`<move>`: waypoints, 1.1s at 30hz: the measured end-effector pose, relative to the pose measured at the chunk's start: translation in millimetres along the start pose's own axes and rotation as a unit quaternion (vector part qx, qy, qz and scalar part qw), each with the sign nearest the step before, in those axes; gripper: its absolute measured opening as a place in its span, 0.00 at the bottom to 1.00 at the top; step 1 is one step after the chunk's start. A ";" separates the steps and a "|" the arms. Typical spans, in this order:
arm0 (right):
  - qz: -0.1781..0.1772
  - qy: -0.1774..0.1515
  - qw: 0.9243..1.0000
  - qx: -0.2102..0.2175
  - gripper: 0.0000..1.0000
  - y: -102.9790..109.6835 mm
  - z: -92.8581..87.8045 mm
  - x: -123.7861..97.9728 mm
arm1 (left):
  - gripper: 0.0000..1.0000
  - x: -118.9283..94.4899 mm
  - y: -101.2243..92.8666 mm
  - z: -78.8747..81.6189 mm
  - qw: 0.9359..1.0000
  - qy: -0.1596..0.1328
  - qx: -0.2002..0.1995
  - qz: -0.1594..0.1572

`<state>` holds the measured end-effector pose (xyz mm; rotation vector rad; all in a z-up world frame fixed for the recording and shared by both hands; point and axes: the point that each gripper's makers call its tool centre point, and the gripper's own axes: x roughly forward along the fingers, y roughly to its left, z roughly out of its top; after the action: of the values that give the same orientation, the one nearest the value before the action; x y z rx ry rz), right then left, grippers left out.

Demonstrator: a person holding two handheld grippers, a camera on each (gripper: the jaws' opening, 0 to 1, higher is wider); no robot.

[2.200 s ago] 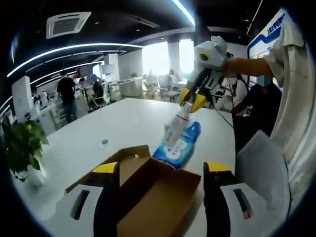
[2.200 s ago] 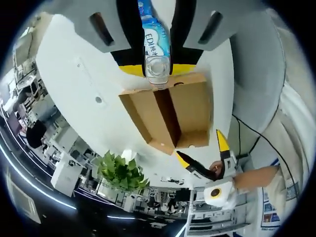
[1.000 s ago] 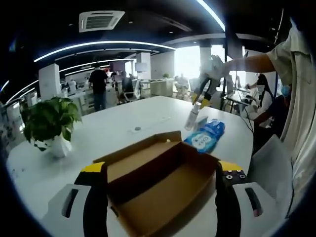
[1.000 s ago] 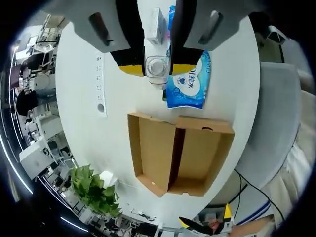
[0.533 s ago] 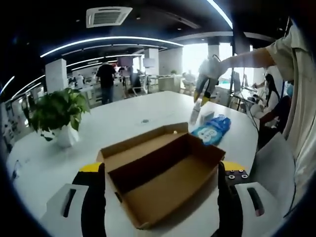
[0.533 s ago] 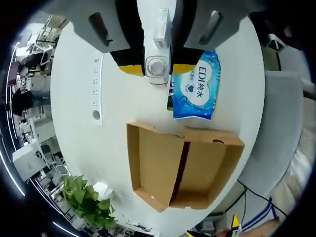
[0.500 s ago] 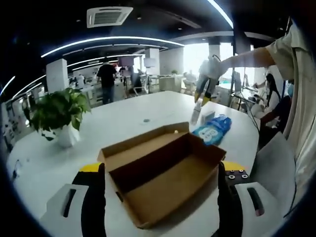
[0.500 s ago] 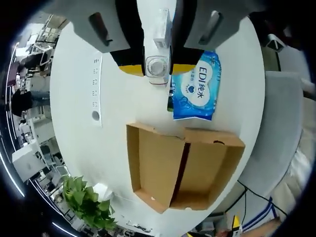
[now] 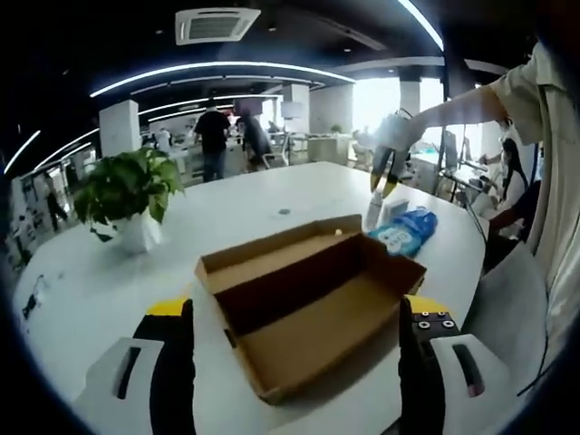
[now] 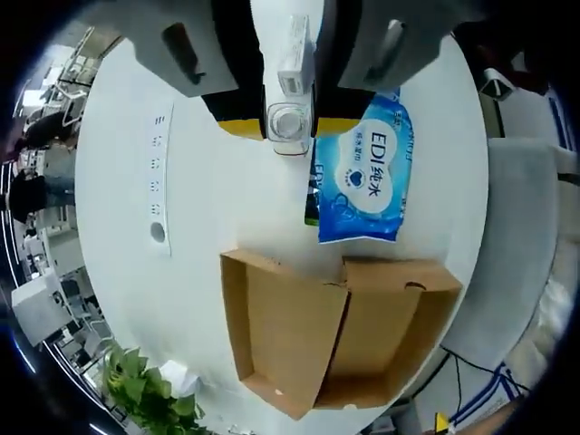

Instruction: Operate the shoe box by opening the lid, removing the specified soft item, and placing it in the target area until the item is outside and the box remains undamaged.

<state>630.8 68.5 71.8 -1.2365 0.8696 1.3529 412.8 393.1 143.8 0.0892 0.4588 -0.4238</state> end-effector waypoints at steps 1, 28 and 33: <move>0.002 0.002 1.000 -0.001 0.16 0.6 -0.7 1.3 | 0.96 -0.5 0.4 -2.0 1.000 0.002 -0.001 0.001; 0.020 0.003 1.000 -0.004 0.16 -3.9 -5.3 7.4 | 0.91 11.8 -2.3 -23.7 0.999 0.033 -0.008 -0.002; 0.018 0.001 1.000 -0.010 0.17 -4.0 -3.7 6.1 | 0.90 11.8 2.2 -25.4 0.999 0.036 -0.012 0.007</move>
<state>636.0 67.0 65.7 -1.2441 0.8854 1.3914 412.9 395.2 115.8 0.0854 0.5341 -0.4033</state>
